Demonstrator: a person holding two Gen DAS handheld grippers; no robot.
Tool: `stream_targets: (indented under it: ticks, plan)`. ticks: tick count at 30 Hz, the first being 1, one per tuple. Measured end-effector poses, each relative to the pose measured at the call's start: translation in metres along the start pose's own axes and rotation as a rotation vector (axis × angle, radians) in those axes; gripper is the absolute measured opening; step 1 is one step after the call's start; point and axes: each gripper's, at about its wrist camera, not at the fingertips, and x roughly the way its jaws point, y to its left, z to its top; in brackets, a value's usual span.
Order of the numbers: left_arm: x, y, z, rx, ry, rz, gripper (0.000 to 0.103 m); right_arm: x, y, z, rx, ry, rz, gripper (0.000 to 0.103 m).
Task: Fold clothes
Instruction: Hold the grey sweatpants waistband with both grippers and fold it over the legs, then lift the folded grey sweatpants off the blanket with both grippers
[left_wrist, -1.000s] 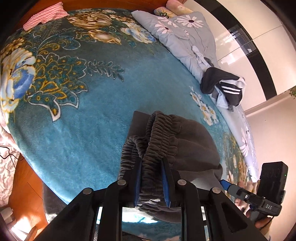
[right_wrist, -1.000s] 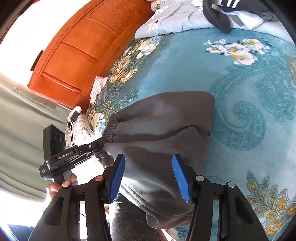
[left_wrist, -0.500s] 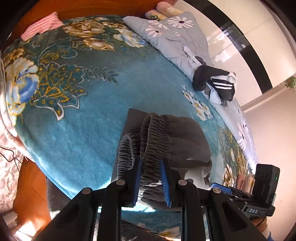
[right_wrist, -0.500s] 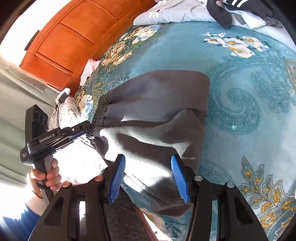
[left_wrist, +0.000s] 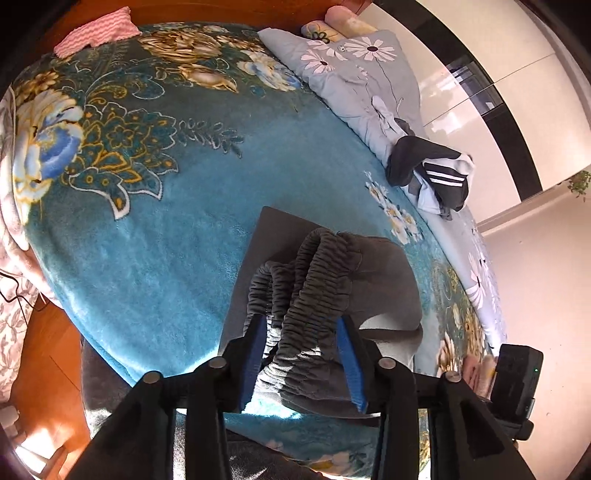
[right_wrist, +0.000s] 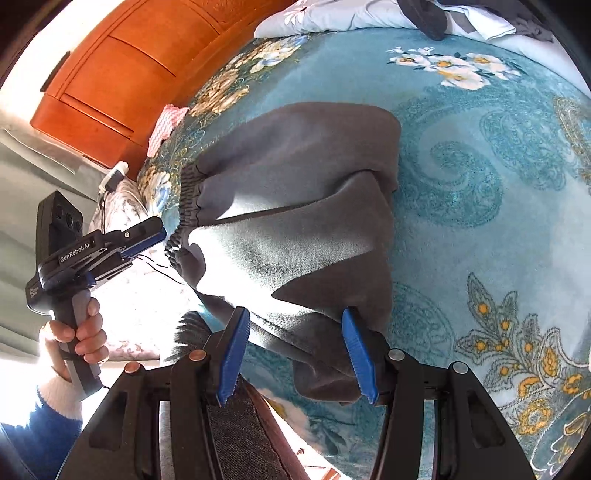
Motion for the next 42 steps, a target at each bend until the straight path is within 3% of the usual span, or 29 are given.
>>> stream_targets:
  ticks: [2,7,9,14,17,20,22,23,25,28,31,35,38,42]
  plan:
    - [0.002,-0.004,-0.001,0.012,0.004,-0.014,0.045,-0.007,-0.010,0.003,0.037,-0.025,-0.010,0.053]
    - [0.030,-0.054,-0.004,0.203,0.056,-0.064,0.045,-0.015,-0.037,0.011,0.164,-0.064,-0.022,0.053]
    - [0.045,-0.062,-0.003,0.239,0.073,-0.034,0.045,-0.015,-0.032,0.019,0.153,-0.076,-0.014,0.053]
    - [0.073,-0.038,0.001,0.164,0.091,0.002,0.045,-0.006,-0.009,0.048,0.074,-0.117,0.002,0.053]
    - [0.078,-0.037,0.000,0.171,0.102,0.011,0.044,0.019,-0.004,0.059,0.063,-0.079,-0.012,0.055]
    - [0.064,-0.037,0.002,0.128,0.096,-0.037,0.044,0.036,-0.001,0.063,0.035,-0.051,-0.049,0.064]
    - [0.045,-0.027,0.006,0.091,0.047,-0.074,0.045,0.033,0.001,0.064,0.011,-0.038,-0.051,0.064]
    - [0.036,-0.021,0.007,0.074,0.020,-0.087,0.054,0.029,0.000,0.063,-0.003,-0.038,-0.041,0.064]
    - [0.026,-0.002,0.010,0.036,-0.001,-0.049,0.075,0.016,-0.007,0.059,0.002,-0.065,-0.007,0.064]
    - [0.029,0.033,0.008,-0.059,0.043,0.001,0.077,0.004,-0.032,0.048,0.088,-0.097,0.040,0.067]
    - [0.044,0.050,0.004,-0.104,0.098,-0.037,0.083,0.011,-0.067,0.034,0.266,-0.081,0.099,0.069]
    - [0.069,0.053,0.003,-0.074,0.127,-0.094,0.091,0.027,-0.088,0.021,0.414,-0.082,0.269,0.089]
    - [0.081,0.060,0.005,-0.062,0.141,-0.140,0.100,0.041,-0.087,0.022,0.433,-0.074,0.371,0.089]
    - [0.087,0.060,0.008,0.033,0.187,-0.194,0.103,0.051,-0.085,0.030,0.382,-0.077,0.403,0.096]
